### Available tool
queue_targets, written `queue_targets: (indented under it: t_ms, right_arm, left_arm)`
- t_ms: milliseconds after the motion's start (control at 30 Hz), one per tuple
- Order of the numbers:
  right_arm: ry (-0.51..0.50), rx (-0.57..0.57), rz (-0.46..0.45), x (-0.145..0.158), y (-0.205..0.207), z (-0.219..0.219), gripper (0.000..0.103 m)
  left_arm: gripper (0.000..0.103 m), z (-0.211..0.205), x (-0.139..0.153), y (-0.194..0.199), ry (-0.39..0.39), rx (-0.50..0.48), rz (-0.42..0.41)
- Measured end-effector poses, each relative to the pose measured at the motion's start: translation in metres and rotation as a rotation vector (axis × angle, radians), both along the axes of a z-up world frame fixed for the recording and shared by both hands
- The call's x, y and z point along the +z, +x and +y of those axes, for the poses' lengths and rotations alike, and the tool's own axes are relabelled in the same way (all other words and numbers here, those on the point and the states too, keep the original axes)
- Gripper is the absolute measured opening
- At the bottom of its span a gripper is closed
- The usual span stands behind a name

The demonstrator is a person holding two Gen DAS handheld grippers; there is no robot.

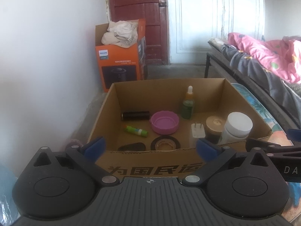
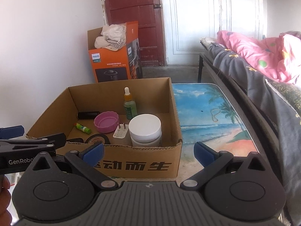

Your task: Organize rigid objects

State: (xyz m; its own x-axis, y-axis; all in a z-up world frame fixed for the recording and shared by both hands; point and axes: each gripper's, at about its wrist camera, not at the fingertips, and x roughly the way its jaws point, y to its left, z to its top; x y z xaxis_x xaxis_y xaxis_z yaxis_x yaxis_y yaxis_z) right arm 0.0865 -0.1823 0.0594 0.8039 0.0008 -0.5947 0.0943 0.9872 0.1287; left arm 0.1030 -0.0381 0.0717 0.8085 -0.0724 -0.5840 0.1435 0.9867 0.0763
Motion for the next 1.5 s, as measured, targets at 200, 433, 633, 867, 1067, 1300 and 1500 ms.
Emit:
queue_targets:
  t_ms: [200, 433, 633, 867, 1067, 1300, 1500]
  right_arm:
    - [0.011, -0.014, 0.018, -0.0035, 0.0052, -0.0053, 0.103]
    - [0.018, -0.014, 0.024, -0.0054, 0.0060, -0.0056, 0.103]
    - [0.013, -0.012, 0.025, -0.0050, 0.0064, -0.0059, 0.103]
    - [0.010, -0.006, 0.026, -0.0041, 0.0076, -0.0037, 0.103]
    - [-0.003, -0.003, 0.022, -0.0033, 0.0081, -0.0013, 0.103]
    - [-0.005, -0.005, 0.024, -0.0023, 0.0086, -0.0025, 0.103]
    - [-0.006, -0.008, 0.023, -0.0017, 0.0079, -0.0057, 0.103]
  left_arm:
    - [0.103, 0.0000, -0.0030, 0.0038, -0.003, -0.007, 0.022]
    - [0.103, -0.0002, -0.0029, 0.0034, -0.003, -0.001, 0.031]
    - [0.103, -0.0009, -0.0018, 0.0035, 0.010, 0.006, 0.033]
    - [0.102, 0.0019, -0.0010, 0.0042, 0.008, 0.023, 0.039]
    - [0.102, 0.0045, -0.0004, 0.0051, -0.005, 0.027, 0.048]
    - [0.102, 0.0054, -0.0003, 0.0058, -0.005, 0.027, 0.049]
    - [0.102, 0.0058, -0.0005, 0.0062, -0.004, 0.026, 0.049]
